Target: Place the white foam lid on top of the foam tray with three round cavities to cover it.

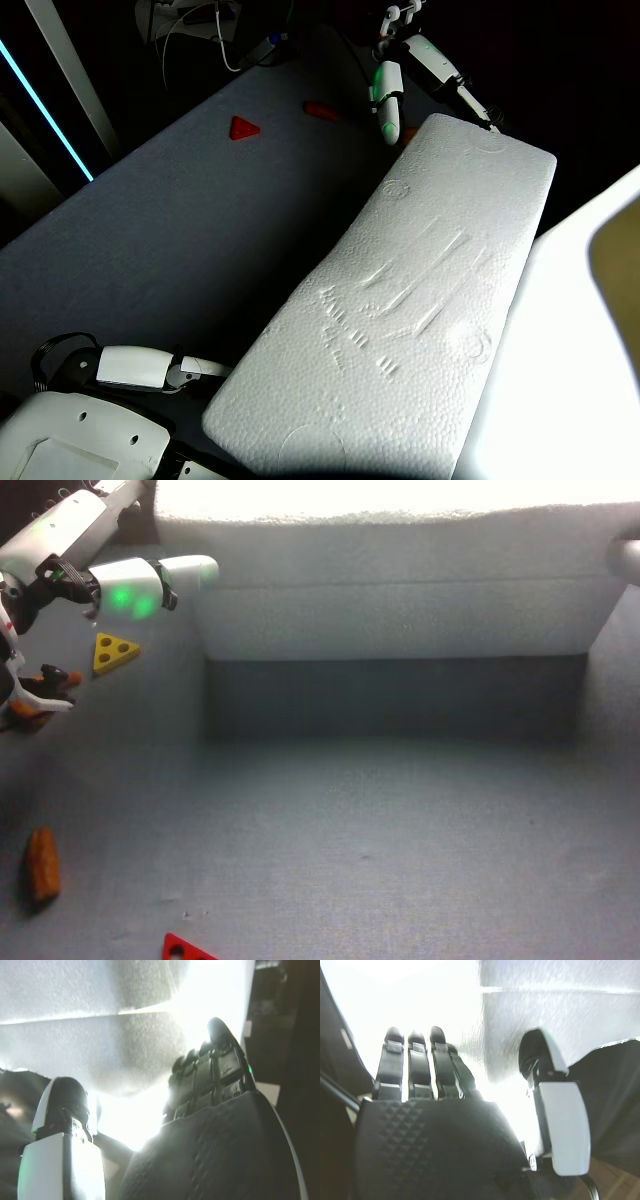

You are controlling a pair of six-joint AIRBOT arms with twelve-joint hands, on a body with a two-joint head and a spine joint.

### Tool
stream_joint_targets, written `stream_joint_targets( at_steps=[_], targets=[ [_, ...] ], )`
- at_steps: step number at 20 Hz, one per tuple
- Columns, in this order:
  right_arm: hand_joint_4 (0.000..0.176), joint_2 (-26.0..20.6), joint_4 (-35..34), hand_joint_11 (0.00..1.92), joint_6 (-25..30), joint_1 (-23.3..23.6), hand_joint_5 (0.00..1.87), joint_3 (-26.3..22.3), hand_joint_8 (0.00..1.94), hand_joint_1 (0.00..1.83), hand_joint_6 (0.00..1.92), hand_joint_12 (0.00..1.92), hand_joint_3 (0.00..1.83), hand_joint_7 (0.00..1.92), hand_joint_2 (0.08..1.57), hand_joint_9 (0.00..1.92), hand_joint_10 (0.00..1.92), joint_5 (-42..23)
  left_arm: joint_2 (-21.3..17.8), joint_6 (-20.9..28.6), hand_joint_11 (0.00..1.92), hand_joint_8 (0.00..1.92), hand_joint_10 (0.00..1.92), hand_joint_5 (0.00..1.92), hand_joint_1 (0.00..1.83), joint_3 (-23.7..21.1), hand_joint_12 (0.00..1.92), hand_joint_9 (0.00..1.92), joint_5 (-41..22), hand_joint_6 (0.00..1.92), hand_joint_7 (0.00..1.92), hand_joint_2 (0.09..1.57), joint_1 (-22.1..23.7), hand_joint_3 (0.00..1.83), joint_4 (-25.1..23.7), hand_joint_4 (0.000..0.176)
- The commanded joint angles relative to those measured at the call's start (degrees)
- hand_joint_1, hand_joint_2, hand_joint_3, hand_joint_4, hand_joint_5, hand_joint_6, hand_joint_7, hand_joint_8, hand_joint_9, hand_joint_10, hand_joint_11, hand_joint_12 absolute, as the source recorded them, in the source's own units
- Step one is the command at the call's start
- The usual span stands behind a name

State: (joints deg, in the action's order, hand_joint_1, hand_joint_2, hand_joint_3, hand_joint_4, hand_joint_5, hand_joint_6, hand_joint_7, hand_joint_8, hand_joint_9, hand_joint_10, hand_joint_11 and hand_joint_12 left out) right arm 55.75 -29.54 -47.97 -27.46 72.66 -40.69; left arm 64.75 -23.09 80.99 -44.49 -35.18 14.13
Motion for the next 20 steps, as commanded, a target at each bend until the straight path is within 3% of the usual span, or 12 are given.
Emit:
stream_joint_targets(
  at_steps=[1, 4, 6, 7, 10, 13, 15, 16, 19, 20],
  targets=[
    [0.0, -0.3, 2.8, 0.0, -0.4, -0.3, 0.0, -0.5, 0.0, 0.51, 0.0, 0.0, 0.0, 0.0, 1.24, 0.0, 0.0, -5.1, 0.5, -0.3, 0.0, 0.0, 0.0, 0.14, 0.52, -0.1, 0.59, 0.0, -3.0, 0.0, 0.0, 1.09, 0.1, 0.0, -3.1, 0.0],
    [0.0, -0.8, 1.3, 0.0, -0.6, -1.7, 0.0, -0.8, 0.0, 0.49, 0.0, 0.0, 0.0, 0.0, 1.24, 0.0, 0.0, -5.6, 0.9, -0.3, 0.0, 0.0, 0.0, 0.14, 0.51, 0.4, 0.55, 0.0, -2.1, 0.0, 0.0, 1.08, 0.6, 0.0, -3.6, 0.0],
    [0.0, -0.9, 0.6, 0.0, -0.7, -2.2, 0.0, -0.6, 0.0, 0.5, 0.0, 0.0, 0.0, 0.0, 1.23, 0.0, 0.0, -5.6, 1.0, -0.3, 0.0, 0.0, 0.0, 0.13, 0.48, 0.8, 0.66, 0.0, -1.4, 0.0, 0.0, 1.07, 0.8, 0.0, -3.8, 0.007],
    [0.0, -0.9, 0.6, 0.0, -0.7, -2.2, 0.0, -0.6, 0.0, 0.49, 0.0, 0.0, 0.0, 0.0, 1.24, 0.0, 0.0, -5.6, 1.1, -0.3, 0.0, 0.0, 0.0, 0.13, 0.48, 0.9, 0.66, 0.0, -1.3, 0.0, 0.0, 1.07, 0.9, 0.0, -3.8, 0.001],
    [0.0, -0.9, 0.1, 0.0, -0.8, -2.2, 0.0, -0.1, 0.0, 0.48, 0.0, 0.0, 0.0, 0.0, 1.23, 0.0, 0.0, -5.2, 1.7, -0.3, 0.0, 0.0, 0.0, 0.11, 0.46, 1.7, 0.62, 0.0, -0.2, 0.0, 0.0, 1.06, 1.7, 0.0, -4.1, 0.011],
    [0.0, -0.9, -0.3, 0.0, -0.8, -2.2, 0.0, 0.5, 0.0, 0.52, 0.0, 0.0, 0.0, 0.0, 1.24, 0.0, 0.0, -4.7, 2.6, -0.4, 0.0, 0.0, 0.0, 0.08, 0.47, 2.8, 0.63, 0.0, 1.2, 0.0, 0.0, 1.06, 2.4, 0.0, -4.2, 0.002],
    [0.0, -0.9, -0.3, 0.0, -1.0, -2.0, 0.0, 0.7, 0.0, 0.48, 0.0, 0.0, 0.0, 0.0, 1.25, 0.0, 0.0, -4.4, 2.9, -0.4, 0.0, 0.0, 0.0, 0.04, 0.45, 3.2, 0.75, 0.0, 1.4, 0.0, 0.0, 1.06, 2.5, 0.0, -4.0, 0.013],
    [0.0, -0.9, -0.3, 0.0, -1.2, -1.8, 0.0, 0.8, 0.0, 0.49, 0.0, 0.0, 0.0, 0.0, 1.26, 0.0, 0.0, -4.4, 3.0, -0.4, 0.0, 0.0, 0.0, 0.03, 0.46, 3.4, 0.76, 0.0, 1.4, 0.0, 0.0, 1.07, 2.5, 0.0, -3.8, 0.005],
    [0.0, -0.9, -0.3, 0.01, -1.6, -1.1, 0.0, 1.3, 0.0, 0.49, 0.0, 0.01, 0.0, 0.0, 1.25, 0.0, 0.0, -4.2, 3.2, -0.4, 0.0, 0.0, 0.0, 0.02, 0.48, 3.7, 0.6, 0.0, 1.4, 0.0, 0.0, 1.09, 2.6, 0.0, -3.5, 0.0],
    [0.0, -0.9, -0.1, 0.0, -1.6, -0.9, 0.0, 1.4, 0.0, 0.52, 0.0, 0.0, 0.01, 0.0, 1.26, 0.0, 0.0, -4.1, 3.2, -0.5, 0.0, 0.0, 0.0, 0.0, 0.46, 3.7, 0.5, 0.0, 1.4, 0.0, 0.0, 1.09, 2.6, 0.0, -3.5, 0.009]
  ],
)
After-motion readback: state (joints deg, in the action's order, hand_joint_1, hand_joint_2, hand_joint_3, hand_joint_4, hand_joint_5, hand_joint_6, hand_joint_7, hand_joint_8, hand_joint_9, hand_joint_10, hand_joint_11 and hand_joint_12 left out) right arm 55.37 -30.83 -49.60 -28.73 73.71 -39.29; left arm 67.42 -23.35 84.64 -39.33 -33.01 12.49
